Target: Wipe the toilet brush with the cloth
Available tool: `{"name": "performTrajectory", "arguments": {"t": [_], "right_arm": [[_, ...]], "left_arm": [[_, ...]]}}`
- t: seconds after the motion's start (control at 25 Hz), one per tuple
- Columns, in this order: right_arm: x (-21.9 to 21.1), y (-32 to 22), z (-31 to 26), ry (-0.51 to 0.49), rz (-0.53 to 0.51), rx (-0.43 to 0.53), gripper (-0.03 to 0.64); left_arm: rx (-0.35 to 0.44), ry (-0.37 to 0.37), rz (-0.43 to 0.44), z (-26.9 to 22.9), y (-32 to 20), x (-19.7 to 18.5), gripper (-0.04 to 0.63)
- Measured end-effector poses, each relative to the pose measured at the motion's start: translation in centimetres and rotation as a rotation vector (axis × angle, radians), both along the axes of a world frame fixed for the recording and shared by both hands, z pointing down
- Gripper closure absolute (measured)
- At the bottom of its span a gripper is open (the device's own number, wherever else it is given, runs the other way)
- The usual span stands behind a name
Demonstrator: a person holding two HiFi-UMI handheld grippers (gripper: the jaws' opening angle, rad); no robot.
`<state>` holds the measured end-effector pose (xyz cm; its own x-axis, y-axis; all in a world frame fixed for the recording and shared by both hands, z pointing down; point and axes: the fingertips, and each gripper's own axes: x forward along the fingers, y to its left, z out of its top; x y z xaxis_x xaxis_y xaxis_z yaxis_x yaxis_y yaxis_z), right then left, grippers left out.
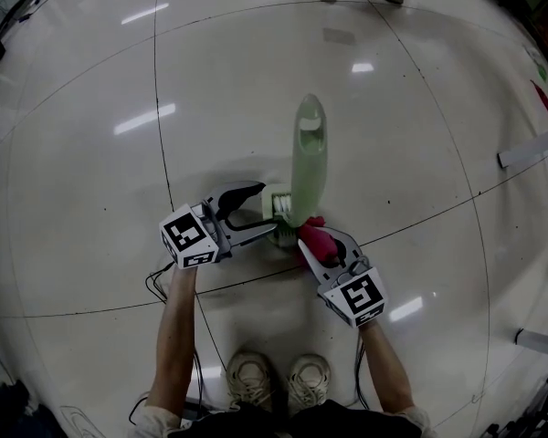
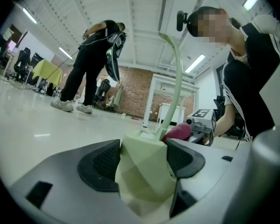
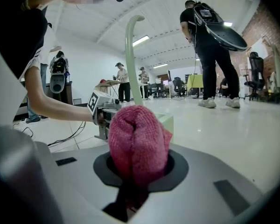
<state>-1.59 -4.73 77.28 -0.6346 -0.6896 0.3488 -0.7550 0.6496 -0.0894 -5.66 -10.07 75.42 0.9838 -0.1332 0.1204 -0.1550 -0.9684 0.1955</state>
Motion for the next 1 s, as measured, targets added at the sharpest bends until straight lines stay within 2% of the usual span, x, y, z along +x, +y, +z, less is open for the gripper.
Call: {"name": "performTrajectory", "arguments": {"t": [0.4,0.56,0.8,0.88,0.96,1.0], "right_arm": [[3.0,-0.6,0.0,0.081,0.062,0.041,0.548],[4.0,-1.3,0.1,0.098,0.045,0.046,0.548],[5.4,-2.4,-0.1,0.157,0.076,0.082,0.548],[6.7,-2.4,-0.9,0.121,0.152,0.108,0.548],[9.2,-1.9,-1.5,0.03,0.298,0.111,0.548],[10.6,-1.4,-1.3,-0.007,0.368,0.083,0.548]], "left_arm": [[-0.004,0.001,0.026,0.1,1.4,0.4,0.307],[-0.015,0.008,0.033,0.1,1.8,0.7,0.307],[-0.022,-0.002,0.064,0.0,2.5,1.0,0.307],[-0.024,0.003,0.055,0.2,2.5,1.0,0.307],[-0.025,0.008,0.046,0.5,2.4,1.0,0.307],[-0.03,0.012,0.042,0.5,2.4,1.0,0.307]]}}
